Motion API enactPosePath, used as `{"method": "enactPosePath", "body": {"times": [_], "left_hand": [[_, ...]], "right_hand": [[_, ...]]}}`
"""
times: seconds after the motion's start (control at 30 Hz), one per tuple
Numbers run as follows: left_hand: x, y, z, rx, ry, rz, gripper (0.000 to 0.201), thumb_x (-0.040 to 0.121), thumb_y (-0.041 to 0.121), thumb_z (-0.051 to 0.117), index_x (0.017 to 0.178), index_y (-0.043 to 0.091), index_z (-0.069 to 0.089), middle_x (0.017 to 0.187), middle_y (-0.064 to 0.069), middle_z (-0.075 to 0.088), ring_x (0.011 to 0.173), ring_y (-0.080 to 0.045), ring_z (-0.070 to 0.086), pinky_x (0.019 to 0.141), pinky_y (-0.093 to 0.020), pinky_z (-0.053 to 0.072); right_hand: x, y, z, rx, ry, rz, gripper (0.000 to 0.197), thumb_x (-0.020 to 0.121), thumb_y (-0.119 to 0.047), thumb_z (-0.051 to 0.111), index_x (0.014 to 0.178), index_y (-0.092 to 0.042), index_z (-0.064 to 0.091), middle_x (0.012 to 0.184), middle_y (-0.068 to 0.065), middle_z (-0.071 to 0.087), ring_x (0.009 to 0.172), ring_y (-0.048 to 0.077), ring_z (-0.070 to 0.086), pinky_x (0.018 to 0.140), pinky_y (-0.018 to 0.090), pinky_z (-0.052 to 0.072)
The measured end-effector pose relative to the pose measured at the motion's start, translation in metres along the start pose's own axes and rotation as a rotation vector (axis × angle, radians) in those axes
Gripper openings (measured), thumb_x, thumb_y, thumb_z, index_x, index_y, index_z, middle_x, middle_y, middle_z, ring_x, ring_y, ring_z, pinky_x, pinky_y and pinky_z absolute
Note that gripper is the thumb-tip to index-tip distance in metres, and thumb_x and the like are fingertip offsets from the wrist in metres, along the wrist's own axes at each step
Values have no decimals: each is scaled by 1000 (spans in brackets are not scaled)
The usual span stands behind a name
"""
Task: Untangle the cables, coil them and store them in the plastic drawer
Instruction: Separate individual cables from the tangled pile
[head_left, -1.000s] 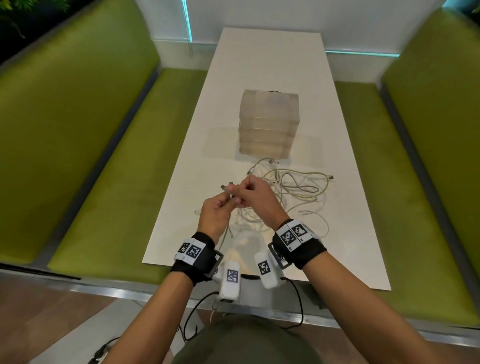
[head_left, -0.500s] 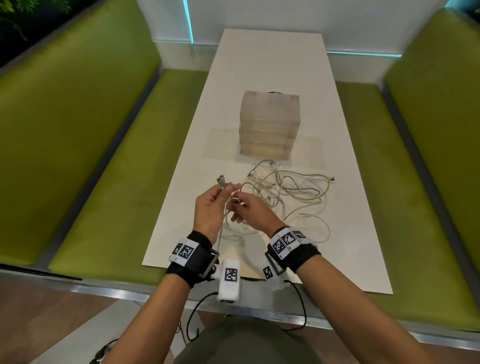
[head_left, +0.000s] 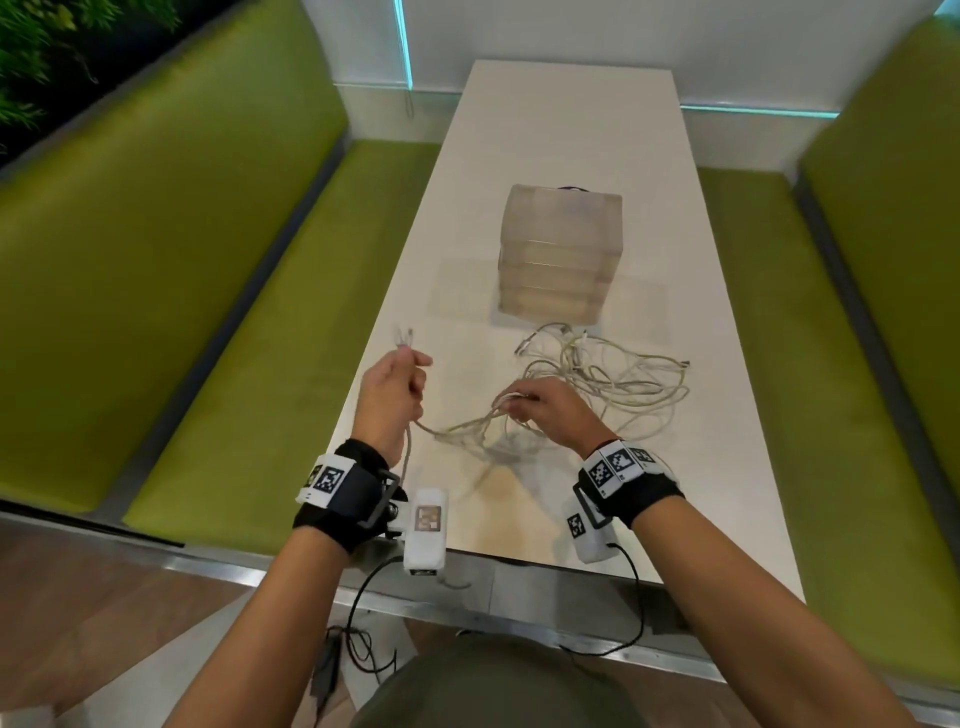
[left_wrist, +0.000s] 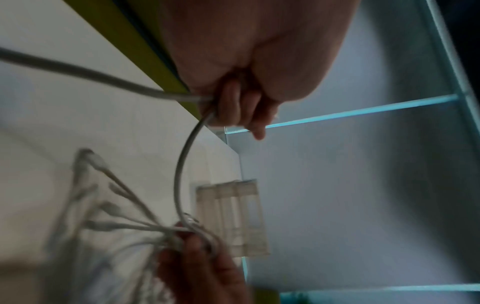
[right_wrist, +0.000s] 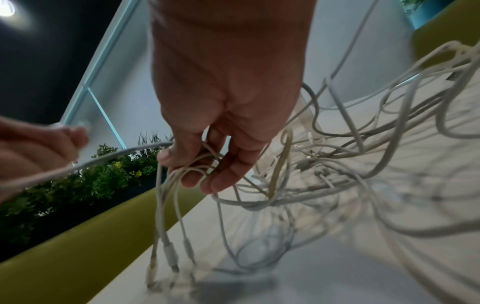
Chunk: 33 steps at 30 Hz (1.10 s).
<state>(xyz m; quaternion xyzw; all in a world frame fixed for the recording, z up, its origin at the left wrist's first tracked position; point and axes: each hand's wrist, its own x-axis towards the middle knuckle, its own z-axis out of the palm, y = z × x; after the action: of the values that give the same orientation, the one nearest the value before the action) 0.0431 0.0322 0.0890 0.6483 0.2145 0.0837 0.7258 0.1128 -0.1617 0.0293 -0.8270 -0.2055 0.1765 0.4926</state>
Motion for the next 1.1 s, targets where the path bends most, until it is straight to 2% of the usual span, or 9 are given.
{"method": "enactPosePath", "body": {"times": [0.27,0.37,0.63,0.77,0.83,0.9,0.97,1.03,1.1], "left_hand": [[-18,-41,30,453,-244,-65,33,103,28,38,87,10,61,79,-4,68,51,-15,47,52,-24,39],[-24,-41,38,418,-291,-54,33,102,29,40,88,11,62,80,-1,71,51,-13,47,53,-23,40],[-26,-20,30,134,-149,105,32,104,18,33,76,14,49,64,2,38,54,-5,34,55,-22,30],[-21,5,20,-177,-34,119,29,104,20,33,87,12,55,83,2,52,83,-5,54,87,-27,45],[-18,9,16,-390,-116,44,35,103,24,31,94,3,56,100,1,61,106,-8,58,101,-38,45],[-20,11,16,-540,-236,8,38,104,29,27,77,11,47,108,-4,69,122,-17,56,104,-41,44],[-23,12,19,-617,-280,-8,40,104,31,26,71,14,41,84,-6,70,110,-26,64,101,-41,47],[-22,12,24,-591,-214,-28,40,104,31,26,72,13,40,57,0,53,70,-21,68,82,-36,56],[-19,6,26,-453,-107,-41,38,105,33,27,73,15,39,50,5,36,42,-11,40,52,-27,48]], "right_hand": [[8,-22,2,-104,91,89,15,88,-16,62,85,-9,75,75,5,72,63,11,58,63,28,48],[8,-24,3,-186,136,112,22,88,-16,56,76,-8,73,59,-5,63,57,10,56,59,28,45],[6,-7,3,-278,47,145,16,90,-20,61,77,-14,68,80,5,67,74,20,58,64,29,38],[6,9,0,-288,94,160,17,93,-18,56,93,-8,70,96,10,68,89,24,60,72,27,37],[8,5,2,-280,85,147,21,94,-22,55,94,-9,70,95,12,67,84,22,57,70,27,35],[10,0,5,-287,67,131,22,94,-25,56,94,-10,71,94,11,66,85,21,57,70,28,35],[9,-4,5,-291,40,106,24,93,-26,57,91,-6,71,92,14,66,84,23,57,71,32,38],[7,-5,5,-280,26,85,26,92,-27,59,91,-3,71,89,15,65,83,25,58,74,35,40],[4,-6,3,-262,29,72,24,92,-25,60,93,-4,72,88,14,66,83,26,58,73,34,40]]}}
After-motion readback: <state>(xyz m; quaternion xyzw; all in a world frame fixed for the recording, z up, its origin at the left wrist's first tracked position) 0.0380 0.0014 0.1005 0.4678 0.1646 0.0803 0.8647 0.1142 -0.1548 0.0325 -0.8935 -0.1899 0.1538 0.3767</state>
